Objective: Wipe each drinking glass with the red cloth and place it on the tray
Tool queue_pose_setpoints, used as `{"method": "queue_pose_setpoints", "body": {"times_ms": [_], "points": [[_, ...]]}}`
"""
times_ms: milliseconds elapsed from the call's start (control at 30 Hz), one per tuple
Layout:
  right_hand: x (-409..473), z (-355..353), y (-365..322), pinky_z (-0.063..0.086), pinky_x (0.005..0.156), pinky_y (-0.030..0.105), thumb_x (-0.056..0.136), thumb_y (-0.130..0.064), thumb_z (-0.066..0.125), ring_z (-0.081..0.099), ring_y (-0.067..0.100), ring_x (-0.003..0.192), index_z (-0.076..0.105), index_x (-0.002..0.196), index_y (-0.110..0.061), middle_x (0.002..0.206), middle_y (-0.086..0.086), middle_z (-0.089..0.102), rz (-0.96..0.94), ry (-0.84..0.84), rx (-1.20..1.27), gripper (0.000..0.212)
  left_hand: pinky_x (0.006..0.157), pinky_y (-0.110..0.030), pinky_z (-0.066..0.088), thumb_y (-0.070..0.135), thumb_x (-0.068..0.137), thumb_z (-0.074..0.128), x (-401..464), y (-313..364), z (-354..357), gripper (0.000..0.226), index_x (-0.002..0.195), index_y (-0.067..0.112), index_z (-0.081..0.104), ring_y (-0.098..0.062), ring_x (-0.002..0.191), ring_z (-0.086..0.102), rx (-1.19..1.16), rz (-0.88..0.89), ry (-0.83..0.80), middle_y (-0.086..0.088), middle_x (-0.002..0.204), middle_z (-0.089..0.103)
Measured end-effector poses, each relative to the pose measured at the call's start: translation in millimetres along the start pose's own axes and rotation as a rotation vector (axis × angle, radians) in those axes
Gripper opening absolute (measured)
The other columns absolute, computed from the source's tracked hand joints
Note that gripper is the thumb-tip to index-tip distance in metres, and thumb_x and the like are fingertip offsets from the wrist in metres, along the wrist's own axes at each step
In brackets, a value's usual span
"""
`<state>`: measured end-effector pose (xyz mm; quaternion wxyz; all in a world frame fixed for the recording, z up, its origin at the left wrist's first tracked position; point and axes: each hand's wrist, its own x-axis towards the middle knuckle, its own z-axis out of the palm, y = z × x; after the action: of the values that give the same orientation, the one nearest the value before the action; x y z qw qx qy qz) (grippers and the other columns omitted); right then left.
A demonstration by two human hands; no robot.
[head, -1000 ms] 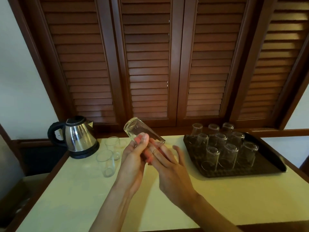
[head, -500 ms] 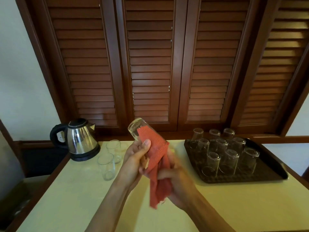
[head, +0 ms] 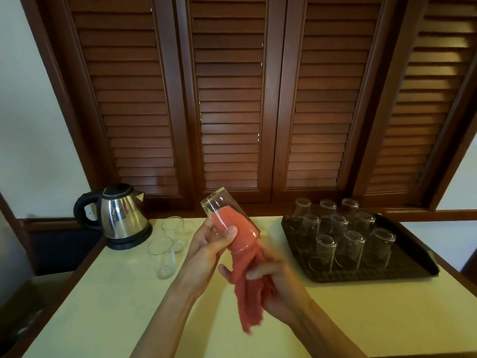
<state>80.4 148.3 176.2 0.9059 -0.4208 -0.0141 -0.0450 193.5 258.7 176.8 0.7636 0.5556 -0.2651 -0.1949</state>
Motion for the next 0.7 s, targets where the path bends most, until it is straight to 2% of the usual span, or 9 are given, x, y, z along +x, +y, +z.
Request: {"method": "queue_pose_setpoints", "body": {"times_ms": [67,200,267,367,433,467,533,567,700], "points": [[-7,0,-6,0.059,0.081,0.043,0.068,0.008,0.064,0.06,0.033,0.089,0.071,0.118,-0.002,0.107,0.021,0.063,0.028,0.032,0.131,0.051,0.088,-0.033,0.054,0.027,0.079,0.079,0,-3,-2,0.054,0.128,0.012,0.063,-0.018,0.101,0.073,0.014,0.013,-0.014,-0.004,0.107,0.077],[-20,-3,-22,0.056,0.048,0.027,0.066,-0.005,0.088,0.062,0.025,0.059,0.066,0.105,0.003,0.085,0.019,0.065,0.082,0.32,-0.035,0.046,0.083,-0.03,0.059,0.016,0.081,0.068,-1,-2,-3,0.057,0.137,0.017,0.057,-0.017,0.101,0.072,-0.097,0.011,-0.032,-0.004,0.112,0.076],[-23,-11,-28,0.054,0.045,0.025,0.077,-0.008,0.079,0.064,0.024,0.056,0.065,0.106,-0.001,0.085,0.017,0.071,-0.033,0.508,-0.064,0.033,0.096,-0.041,0.06,0.014,0.083,0.067,-1,2,-3,0.056,0.139,0.015,0.055,-0.023,0.106,0.071,-0.152,0.006,-0.037,-0.01,0.112,0.073],[-20,-4,-21,0.047,0.044,0.026,0.09,-0.029,0.066,0.063,0.017,0.053,0.067,0.104,-0.011,0.075,0.008,0.074,-0.274,0.687,-0.387,0.022,0.092,-0.042,0.058,0.021,0.091,0.07,-1,6,10,0.048,0.138,0.016,0.058,-0.023,0.099,0.069,-0.187,-0.04,-0.024,-0.011,0.106,0.069],[-10,13,-7,0.048,0.049,0.026,0.088,-0.058,0.059,0.061,0.012,0.057,0.067,0.111,-0.016,0.078,0.004,0.07,-0.412,0.563,-0.634,0.048,0.089,-0.038,0.055,0.043,0.094,0.056,0,6,24,0.046,0.133,0.02,0.064,-0.018,0.096,0.071,-0.137,-0.061,0.004,-0.004,0.109,0.073],[-3,17,-1,0.054,0.064,0.026,0.09,-0.066,0.055,0.069,0.01,0.077,0.065,0.125,-0.03,0.099,-0.002,0.073,-0.487,0.474,-0.783,0.051,0.091,-0.036,0.055,0.053,0.095,0.049,0,6,31,0.05,0.132,0.024,0.067,-0.015,0.101,0.073,-0.087,-0.064,0.015,0.0,0.114,0.075],[12,19,0,0.048,0.103,0.028,0.1,-0.055,0.044,0.054,0.005,0.131,0.042,0.138,-0.064,0.148,-0.013,0.053,-0.579,0.377,-0.979,0.039,0.098,-0.037,0.055,0.062,0.099,0.042,-1,4,38,0.052,0.13,0.031,0.07,-0.013,0.115,0.07,0.001,-0.054,0.044,0.002,0.123,0.075],[19,19,-4,0.046,0.108,0.03,0.101,-0.051,0.042,0.049,0.004,0.137,0.037,0.138,-0.068,0.153,-0.015,0.048,-0.588,0.358,-0.956,0.041,0.099,-0.04,0.055,0.063,0.101,0.043,-1,5,38,0.05,0.129,0.033,0.071,-0.016,0.119,0.069,0.033,-0.034,0.052,0.0,0.125,0.074],[14,21,10,0.054,0.094,0.023,0.101,-0.055,0.043,0.063,0.003,0.118,0.043,0.151,-0.031,0.129,-0.017,0.067,-0.627,0.358,-0.931,0.055,0.091,-0.036,0.054,0.062,0.1,0.046,7,21,28,0.049,0.127,0.029,0.071,-0.022,0.113,0.07,0.087,0.072,0.129,-0.004,0.118,0.076]]}}
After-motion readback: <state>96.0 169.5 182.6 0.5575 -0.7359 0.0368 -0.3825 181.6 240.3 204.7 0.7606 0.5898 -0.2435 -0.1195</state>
